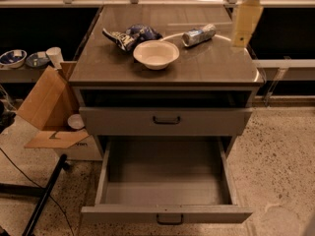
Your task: Place redbull can into middle drawer
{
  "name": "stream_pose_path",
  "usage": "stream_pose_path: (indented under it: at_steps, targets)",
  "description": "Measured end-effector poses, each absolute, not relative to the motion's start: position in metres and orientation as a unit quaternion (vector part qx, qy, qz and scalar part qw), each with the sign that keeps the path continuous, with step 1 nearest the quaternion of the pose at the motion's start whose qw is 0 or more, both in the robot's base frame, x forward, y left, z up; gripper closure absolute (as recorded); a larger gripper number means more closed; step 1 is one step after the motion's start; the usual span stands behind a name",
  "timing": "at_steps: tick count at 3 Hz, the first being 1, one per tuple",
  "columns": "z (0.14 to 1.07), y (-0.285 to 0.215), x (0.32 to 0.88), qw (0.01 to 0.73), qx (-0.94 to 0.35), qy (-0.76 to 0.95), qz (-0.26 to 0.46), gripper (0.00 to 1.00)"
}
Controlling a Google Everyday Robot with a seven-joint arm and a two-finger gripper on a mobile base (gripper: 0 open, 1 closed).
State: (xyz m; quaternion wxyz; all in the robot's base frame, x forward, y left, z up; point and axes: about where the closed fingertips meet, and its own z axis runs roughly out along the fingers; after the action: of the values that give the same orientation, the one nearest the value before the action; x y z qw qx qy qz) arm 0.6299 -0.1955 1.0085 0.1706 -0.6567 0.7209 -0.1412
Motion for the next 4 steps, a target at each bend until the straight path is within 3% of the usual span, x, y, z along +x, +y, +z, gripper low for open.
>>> stream_pose_path:
  at_steps: [2,4]
  targets:
    - [0.993,-0.166,0.684,0.154,-0.643,0.727,-0.184,0.0]
    - [0.977,-0.161,0.713,0.09,-0.641,0.719,-0.255,0.0]
